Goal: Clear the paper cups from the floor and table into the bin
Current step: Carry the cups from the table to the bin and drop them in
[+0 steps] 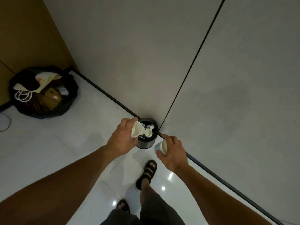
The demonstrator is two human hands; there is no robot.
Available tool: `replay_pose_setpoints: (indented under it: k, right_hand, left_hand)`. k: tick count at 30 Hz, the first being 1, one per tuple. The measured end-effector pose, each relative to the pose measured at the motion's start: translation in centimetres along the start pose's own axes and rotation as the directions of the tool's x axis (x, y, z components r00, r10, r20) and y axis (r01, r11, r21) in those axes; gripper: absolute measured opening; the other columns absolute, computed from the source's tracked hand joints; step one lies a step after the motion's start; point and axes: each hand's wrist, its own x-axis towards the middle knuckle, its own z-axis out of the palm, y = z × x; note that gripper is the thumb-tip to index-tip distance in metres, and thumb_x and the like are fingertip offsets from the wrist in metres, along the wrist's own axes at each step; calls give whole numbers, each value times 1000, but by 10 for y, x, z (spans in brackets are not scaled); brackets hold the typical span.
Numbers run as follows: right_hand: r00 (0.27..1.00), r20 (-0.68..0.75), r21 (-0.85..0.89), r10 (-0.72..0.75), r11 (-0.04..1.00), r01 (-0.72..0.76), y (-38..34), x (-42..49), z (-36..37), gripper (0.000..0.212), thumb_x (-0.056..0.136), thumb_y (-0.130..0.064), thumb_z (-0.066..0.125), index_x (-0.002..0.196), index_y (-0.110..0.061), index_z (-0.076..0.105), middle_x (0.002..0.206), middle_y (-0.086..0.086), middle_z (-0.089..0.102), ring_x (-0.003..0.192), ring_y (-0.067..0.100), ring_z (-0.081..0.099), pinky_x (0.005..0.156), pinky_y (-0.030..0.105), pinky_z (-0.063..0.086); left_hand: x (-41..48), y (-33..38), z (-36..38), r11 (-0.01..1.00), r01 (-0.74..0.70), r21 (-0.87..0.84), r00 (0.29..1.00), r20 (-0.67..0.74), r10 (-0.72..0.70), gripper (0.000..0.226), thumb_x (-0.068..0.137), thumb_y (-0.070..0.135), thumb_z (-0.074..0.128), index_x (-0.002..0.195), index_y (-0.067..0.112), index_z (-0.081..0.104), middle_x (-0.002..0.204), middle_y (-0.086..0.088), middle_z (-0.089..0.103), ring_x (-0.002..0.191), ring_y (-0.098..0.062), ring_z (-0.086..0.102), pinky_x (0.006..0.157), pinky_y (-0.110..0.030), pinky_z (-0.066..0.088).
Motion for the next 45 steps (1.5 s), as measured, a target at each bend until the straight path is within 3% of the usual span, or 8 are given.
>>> replay_pose_setpoints:
  k: [7, 14, 17, 21, 27, 36, 41, 45]
  right_hand:
    - [990, 97, 69, 103, 992, -110, 39, 136, 63, 72, 85, -45, 68, 145, -23, 34, 141, 1, 43, 127, 20, 43, 103, 34, 45]
    - [986, 40, 141, 163, 976, -167, 93, 262, 187, 69, 84, -42, 70, 142, -23, 38, 136, 3, 47, 121, 20, 47, 97, 38, 50]
    - [977, 0, 170, 213, 963, -210, 121, 308, 248, 68, 83, -41, 71, 141, -24, 38, 135, 2, 47, 119, 21, 48, 94, 38, 51]
    - [970, -29, 158, 242, 959, -235, 153, 341, 318, 71, 83, -41, 70, 143, -24, 37, 134, 3, 47, 119, 21, 46, 90, 27, 41]
    - [973, -10, 112, 232, 967, -229, 188, 351, 362, 71, 85, -41, 70, 144, -19, 39, 140, 6, 44, 127, 26, 43, 100, 37, 41]
    - [996, -83, -95, 34, 995, -42, 204, 354, 376, 70, 82, -35, 75, 140, -9, 47, 132, 16, 52, 120, 35, 50, 95, 44, 48]
    - [997, -68, -188, 24, 982, -36, 209, 357, 400, 80, 89, -54, 59, 152, -14, 28, 155, 12, 33, 144, 34, 26, 115, 46, 22]
    - [998, -51, -268, 34, 962, -46, 213, 358, 416, 88, 88, -62, 50, 155, -16, 16, 162, 10, 16, 150, 31, 8, 117, 44, 1]
  left_hand:
    - [126, -62, 67, 993, 112, -39, 987, 120, -107, 78, 81, 18, 73, 146, 20, 29, 139, -5, 33, 120, -25, 46, 94, -34, 47]
    - [258, -159, 194, 999, 32, -24, 983, 184, -27, 80, 79, 20, 74, 145, 20, 29, 140, -8, 33, 122, -28, 45, 96, -40, 49]
    - [284, -201, 265, 997, -52, -60, 971, 230, 64, 78, 77, 16, 76, 143, 12, 35, 139, -14, 36, 122, -32, 46, 96, -39, 48]
    - [300, -246, 338, 998, -4, -67, 968, 252, 20, 83, 77, 18, 77, 146, 14, 31, 142, -15, 33, 128, -30, 43, 100, -34, 46]
    - [316, -276, 392, 996, -21, -86, 959, 281, 44, 85, 78, 21, 76, 147, 14, 27, 143, -14, 32, 128, -28, 41, 101, -38, 47]
    - [316, -294, 407, 898, -276, 344, 937, 306, 171, 83, 74, 28, 74, 145, 12, 33, 139, -20, 40, 125, -37, 40, 99, -45, 38]
    - [322, -302, 416, 802, -398, 445, 908, 318, 274, 86, 82, 64, 41, 150, 13, 23, 154, -16, 27, 143, -37, 18, 112, -56, 19]
    - [314, -318, 424, 767, -425, 480, 896, 343, 282, 90, 87, 71, 31, 152, 13, 13, 158, -18, 11, 146, -39, 3, 115, -59, 7]
